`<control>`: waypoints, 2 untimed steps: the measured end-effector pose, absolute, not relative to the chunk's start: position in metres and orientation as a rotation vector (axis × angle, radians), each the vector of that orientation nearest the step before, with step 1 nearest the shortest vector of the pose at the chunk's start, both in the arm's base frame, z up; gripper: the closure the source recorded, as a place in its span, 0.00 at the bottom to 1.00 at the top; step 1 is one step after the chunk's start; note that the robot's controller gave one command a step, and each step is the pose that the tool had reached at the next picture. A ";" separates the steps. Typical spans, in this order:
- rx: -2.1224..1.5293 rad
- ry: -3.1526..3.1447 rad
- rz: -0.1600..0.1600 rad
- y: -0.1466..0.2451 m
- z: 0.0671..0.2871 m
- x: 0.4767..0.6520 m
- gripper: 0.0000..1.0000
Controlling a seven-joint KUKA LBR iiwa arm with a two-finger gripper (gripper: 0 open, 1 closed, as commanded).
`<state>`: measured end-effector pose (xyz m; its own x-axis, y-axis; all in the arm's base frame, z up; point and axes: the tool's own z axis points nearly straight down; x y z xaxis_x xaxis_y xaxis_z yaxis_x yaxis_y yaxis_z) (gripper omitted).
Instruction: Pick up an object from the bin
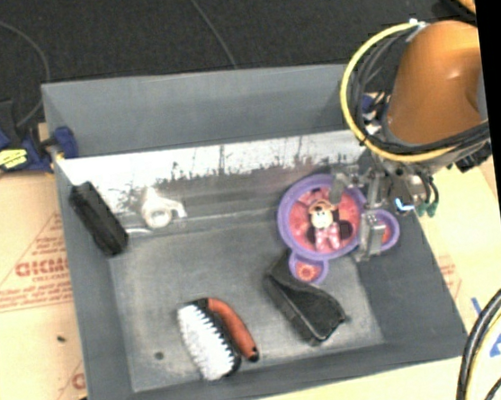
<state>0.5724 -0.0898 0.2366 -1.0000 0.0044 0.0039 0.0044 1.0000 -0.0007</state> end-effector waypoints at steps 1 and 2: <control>-0.002 -3.146 0.004 -0.089 0.242 0.574 0.00; -0.018 -3.146 0.006 -0.139 0.125 0.549 0.00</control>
Offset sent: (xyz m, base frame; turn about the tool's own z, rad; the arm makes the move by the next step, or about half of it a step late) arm -0.0359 -0.0704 -0.1666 0.0109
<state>0.5494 -0.1392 0.1253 -0.9999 0.0117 -0.0048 0.0117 0.9999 -0.0037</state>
